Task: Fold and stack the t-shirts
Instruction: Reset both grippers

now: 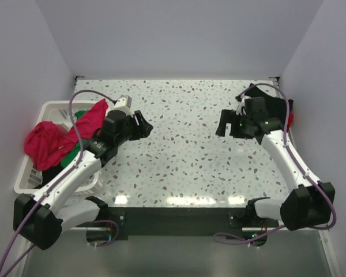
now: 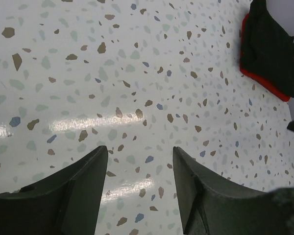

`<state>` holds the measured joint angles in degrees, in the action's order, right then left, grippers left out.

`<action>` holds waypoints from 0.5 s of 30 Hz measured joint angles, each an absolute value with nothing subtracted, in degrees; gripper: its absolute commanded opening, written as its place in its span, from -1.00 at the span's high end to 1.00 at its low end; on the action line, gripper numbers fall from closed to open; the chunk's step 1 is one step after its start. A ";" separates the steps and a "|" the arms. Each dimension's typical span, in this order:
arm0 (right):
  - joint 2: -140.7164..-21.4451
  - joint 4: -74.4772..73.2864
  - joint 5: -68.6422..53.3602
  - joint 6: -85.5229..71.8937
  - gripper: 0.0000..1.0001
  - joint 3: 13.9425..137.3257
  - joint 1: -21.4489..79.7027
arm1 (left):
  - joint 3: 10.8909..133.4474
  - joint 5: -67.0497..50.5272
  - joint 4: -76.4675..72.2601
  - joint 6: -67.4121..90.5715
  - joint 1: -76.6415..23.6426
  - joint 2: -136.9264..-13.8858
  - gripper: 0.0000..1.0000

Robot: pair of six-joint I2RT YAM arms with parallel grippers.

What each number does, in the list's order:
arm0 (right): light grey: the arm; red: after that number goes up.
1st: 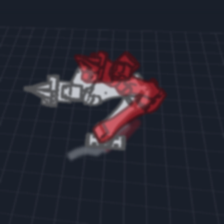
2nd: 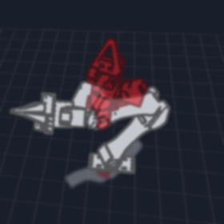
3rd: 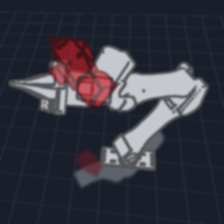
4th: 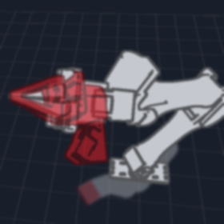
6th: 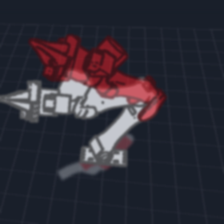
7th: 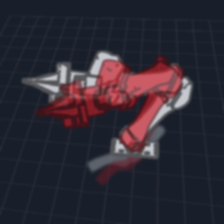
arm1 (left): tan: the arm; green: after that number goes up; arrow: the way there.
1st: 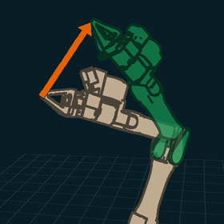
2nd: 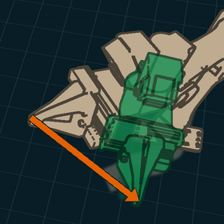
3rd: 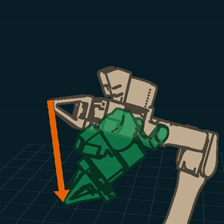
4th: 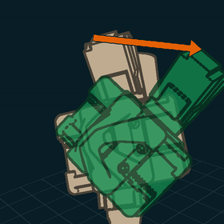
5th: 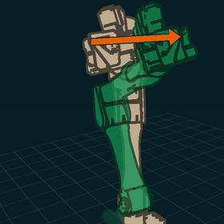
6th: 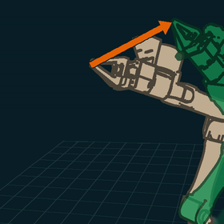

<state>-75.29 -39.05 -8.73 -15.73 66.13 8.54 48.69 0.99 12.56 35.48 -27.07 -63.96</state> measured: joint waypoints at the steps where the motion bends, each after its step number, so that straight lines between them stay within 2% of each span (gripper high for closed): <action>1: -73.28 -38.63 -9.04 -15.84 -0.97 63.26 9.78 | 48.38 1.78 12.58 35.62 -27.09 -63.07 -0.21; 7: -65.08 -40.12 -10.07 -15.27 -0.98 52.73 11.66 | 46.98 6.33 14.55 36.62 -27.09 -58.59 -0.21; 15: -63.02 -40.18 -10.07 -13.74 -0.98 52.07 11.66 | 45.30 9.85 16.19 37.30 -27.09 -55.13 -0.21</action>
